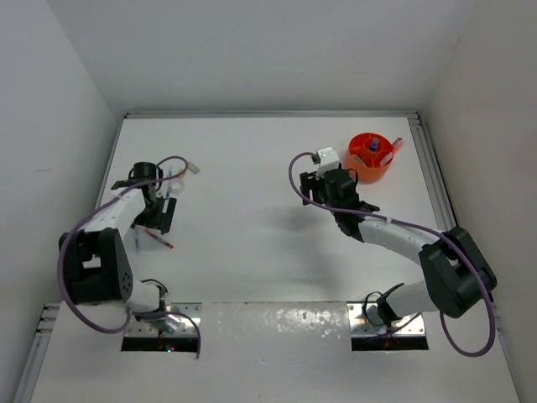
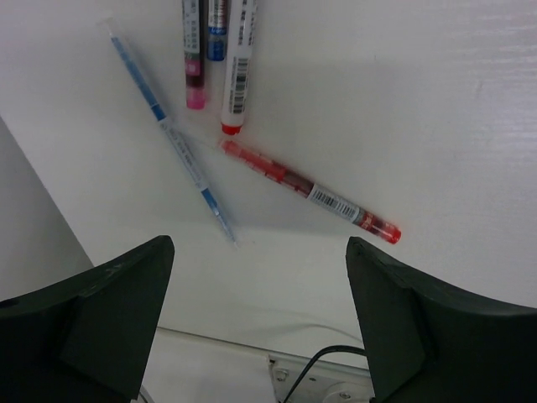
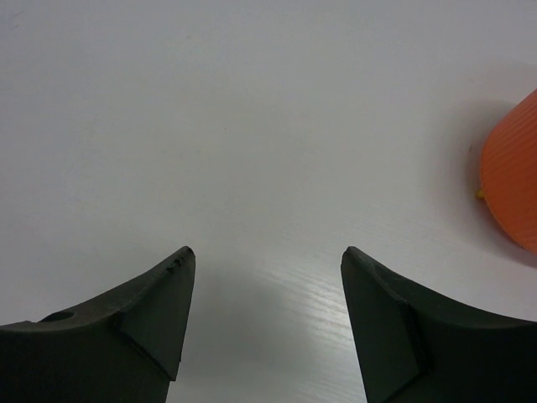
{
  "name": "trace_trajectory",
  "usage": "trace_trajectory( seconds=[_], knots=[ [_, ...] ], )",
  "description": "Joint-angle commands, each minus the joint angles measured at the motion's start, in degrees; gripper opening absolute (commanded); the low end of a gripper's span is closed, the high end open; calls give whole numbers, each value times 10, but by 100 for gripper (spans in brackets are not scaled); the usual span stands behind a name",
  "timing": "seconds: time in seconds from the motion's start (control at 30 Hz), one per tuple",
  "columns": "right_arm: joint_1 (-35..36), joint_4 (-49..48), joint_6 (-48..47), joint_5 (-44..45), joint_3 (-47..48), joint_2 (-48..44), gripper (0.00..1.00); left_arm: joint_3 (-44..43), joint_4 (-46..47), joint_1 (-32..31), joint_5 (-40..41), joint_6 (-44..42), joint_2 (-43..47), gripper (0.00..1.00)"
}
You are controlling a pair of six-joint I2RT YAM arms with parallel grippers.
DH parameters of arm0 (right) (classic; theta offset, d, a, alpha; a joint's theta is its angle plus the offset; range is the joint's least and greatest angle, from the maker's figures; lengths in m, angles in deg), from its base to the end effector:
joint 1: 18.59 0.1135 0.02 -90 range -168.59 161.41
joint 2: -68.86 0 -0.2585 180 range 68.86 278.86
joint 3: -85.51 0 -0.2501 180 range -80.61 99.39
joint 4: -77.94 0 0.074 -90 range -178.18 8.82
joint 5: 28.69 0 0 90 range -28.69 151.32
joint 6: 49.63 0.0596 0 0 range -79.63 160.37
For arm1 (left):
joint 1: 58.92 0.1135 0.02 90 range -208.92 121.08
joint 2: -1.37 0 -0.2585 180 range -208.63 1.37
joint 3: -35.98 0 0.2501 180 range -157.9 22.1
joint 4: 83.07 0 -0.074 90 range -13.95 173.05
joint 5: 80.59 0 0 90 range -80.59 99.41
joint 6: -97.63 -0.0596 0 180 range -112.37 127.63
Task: Sort the stationery into containers
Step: Pick up the pen from the center of the board.
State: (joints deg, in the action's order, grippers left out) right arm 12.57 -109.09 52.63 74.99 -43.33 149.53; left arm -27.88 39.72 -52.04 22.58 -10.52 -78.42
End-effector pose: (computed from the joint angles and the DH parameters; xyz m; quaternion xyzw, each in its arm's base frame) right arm 0.2791 0.1523 0.1950 -0.0702 0.8251 0.1121 0.5492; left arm 0.2495 0.0438 0.1729 0.0798 0.9796 0.1423 0.1176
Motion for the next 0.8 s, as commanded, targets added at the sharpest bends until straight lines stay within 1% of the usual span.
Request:
trace_trajectory(
  seconds=[0.0, 0.13, 0.27, 0.43, 0.57, 0.67, 0.77],
  knots=[
    [1, -17, 1, 11, -2, -15, 69, -28, 39, 7, -13, 0, -43, 81],
    [0, -11, -2, 25, -8, -24, 69, -43, 35, 9, -10, 21, -98, 79],
    [-1, -5, -4, 36, -7, -31, 69, -49, 32, 15, -5, 28, -115, 76],
    [0, 2, -4, 50, -3, -37, 69, -57, 21, 25, -24, 27, -137, 66],
    [1, 10, -9, 60, 3, -41, 69, -75, -6, 46, -62, 52, -164, 59],
    [2, 16, -19, 65, 6, -45, 69, -81, -19, 57, -86, 74, -172, 59],
    [4, 28, -32, 66, 17, -45, 69, -79, -13, 64, -89, 86, -154, 62]
  ],
)
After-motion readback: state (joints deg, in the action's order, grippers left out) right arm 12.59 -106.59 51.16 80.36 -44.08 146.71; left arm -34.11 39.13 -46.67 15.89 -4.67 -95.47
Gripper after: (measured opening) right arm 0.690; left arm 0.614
